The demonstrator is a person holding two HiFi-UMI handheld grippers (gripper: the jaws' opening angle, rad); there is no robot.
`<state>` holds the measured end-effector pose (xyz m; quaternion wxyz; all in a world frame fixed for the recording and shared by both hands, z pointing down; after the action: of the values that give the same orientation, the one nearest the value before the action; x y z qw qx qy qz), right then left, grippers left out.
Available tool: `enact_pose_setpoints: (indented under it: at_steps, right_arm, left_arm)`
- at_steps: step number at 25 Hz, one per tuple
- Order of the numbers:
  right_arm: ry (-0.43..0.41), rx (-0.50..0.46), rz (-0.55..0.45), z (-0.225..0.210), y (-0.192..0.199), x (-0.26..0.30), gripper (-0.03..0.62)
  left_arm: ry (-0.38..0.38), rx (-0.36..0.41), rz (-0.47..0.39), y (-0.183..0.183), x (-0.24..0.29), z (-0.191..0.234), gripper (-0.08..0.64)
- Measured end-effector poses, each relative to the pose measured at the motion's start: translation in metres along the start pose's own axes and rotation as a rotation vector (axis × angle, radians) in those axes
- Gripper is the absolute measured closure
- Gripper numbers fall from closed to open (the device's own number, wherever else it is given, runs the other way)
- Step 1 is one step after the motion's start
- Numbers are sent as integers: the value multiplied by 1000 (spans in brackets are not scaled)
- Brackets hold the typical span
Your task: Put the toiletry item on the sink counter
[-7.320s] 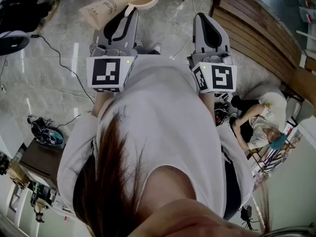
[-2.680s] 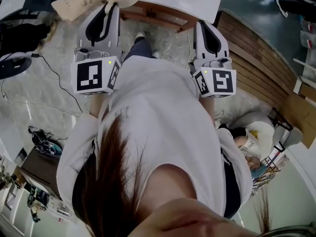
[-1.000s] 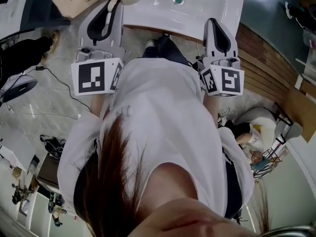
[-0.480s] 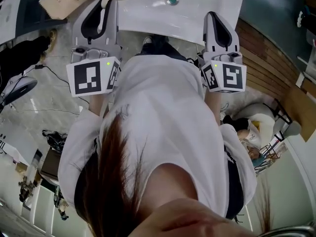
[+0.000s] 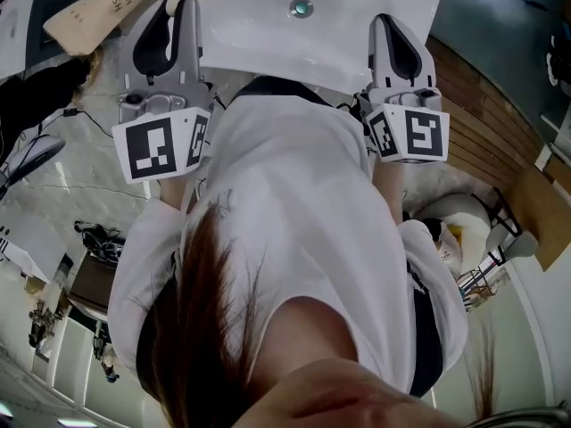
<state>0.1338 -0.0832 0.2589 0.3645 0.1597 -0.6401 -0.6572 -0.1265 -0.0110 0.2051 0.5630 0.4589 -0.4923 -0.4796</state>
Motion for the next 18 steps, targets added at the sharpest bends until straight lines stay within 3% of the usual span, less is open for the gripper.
enact_pose_setpoints:
  at_steps: [10,18]
  right_arm:
    - [-35,36,14,-19,16,7,581]
    - [0,50,20,-20,17,-1,581]
  left_arm:
    - [-57,20,19,5,11,-10,511]
    - [-29,24,25,5,16,-12,511]
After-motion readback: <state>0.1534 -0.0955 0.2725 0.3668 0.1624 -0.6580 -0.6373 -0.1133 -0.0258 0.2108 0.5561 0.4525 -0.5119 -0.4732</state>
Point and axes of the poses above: the fingertips, and each gripper's own axes: x forward along the fingers, z to its left, y out of its underside, the point moved 6 cm from there along -x, backward along the fingers, and after that the axes turned 11 degrees about -x, right-handed, at the moved point
